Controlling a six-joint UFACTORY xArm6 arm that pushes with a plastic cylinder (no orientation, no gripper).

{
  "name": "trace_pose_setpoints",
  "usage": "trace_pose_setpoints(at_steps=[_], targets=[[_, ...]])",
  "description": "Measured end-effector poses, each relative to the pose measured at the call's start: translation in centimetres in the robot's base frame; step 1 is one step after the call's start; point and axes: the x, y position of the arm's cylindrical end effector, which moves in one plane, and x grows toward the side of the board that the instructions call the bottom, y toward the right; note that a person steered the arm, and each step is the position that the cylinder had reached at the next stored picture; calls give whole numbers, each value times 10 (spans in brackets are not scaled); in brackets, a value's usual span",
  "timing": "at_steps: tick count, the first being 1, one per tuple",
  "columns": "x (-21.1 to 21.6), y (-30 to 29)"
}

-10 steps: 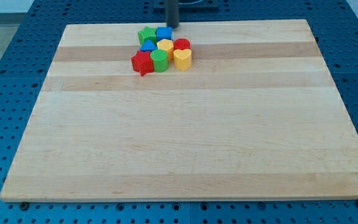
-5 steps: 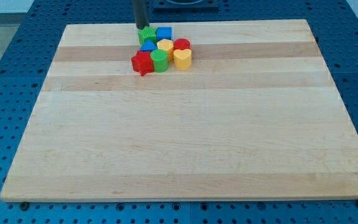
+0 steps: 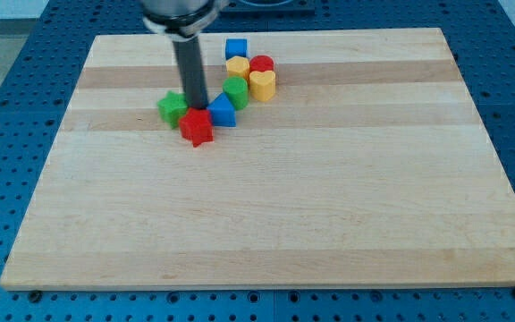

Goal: Move the red star to the bottom left

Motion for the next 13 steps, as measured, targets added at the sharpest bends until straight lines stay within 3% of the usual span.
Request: trace_pose_setpoints(at_steps=[1,4,5,8,9,10,11,12,13], targets=[[40,-10],[43,70],[65,109],[171,127],[165,47],[155,28],[129,61],[117,42],[125,-54]])
